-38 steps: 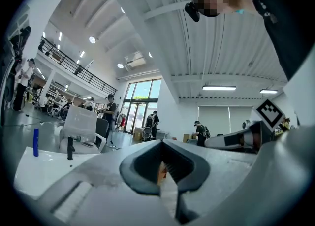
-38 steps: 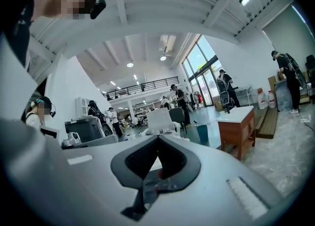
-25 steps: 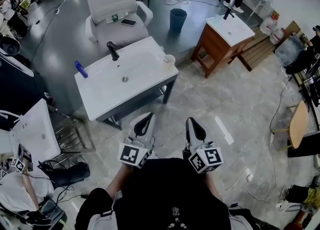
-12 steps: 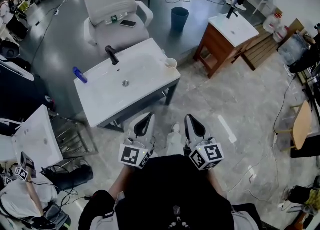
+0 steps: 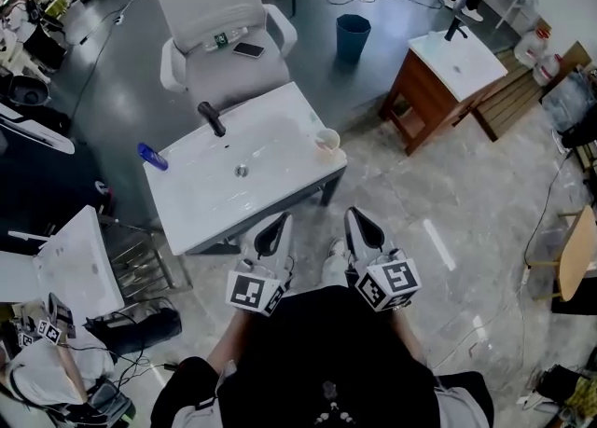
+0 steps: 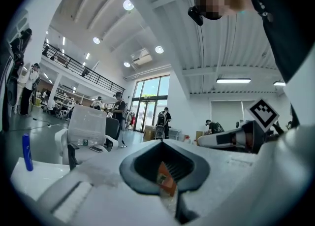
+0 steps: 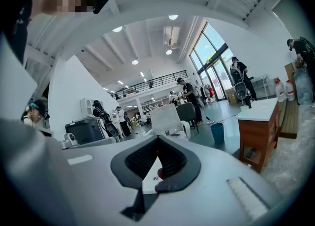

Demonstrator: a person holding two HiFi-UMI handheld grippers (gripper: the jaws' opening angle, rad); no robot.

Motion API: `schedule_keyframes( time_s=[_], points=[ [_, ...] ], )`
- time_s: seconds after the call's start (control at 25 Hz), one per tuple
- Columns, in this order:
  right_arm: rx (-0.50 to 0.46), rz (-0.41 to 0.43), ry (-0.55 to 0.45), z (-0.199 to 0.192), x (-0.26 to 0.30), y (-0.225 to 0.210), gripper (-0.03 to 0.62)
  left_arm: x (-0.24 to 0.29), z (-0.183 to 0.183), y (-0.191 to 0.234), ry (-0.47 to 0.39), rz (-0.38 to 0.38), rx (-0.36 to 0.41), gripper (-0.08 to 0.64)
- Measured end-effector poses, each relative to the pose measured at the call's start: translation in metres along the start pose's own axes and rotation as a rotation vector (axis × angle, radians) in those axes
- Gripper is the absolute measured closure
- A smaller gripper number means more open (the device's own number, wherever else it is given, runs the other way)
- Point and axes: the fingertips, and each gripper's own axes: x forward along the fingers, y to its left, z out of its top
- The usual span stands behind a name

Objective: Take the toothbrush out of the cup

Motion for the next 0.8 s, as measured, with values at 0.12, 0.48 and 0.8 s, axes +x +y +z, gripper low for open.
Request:
schedule_keyframes(
  time_s=[0.12, 0.48, 0.8],
  points=[
    [0.005, 0.022, 0.012, 0.007, 0.02, -0.02, 0.591, 0.025, -0.001, 0.005, 0.008, 0.019, 0.011, 0.558],
    [-0.012, 0.112, 0.027, 0.036, 0.068, -0.081, 0.591, 0.097, -0.003, 0.017, -0.007, 0.127, 0.012, 0.558],
    [-0.021, 0.173, 0.033, 0.051, 0.089, -0.118, 0.591, 0.136, -0.012, 0.024, -0.024, 0.21, -0.031, 0.558]
  ],
)
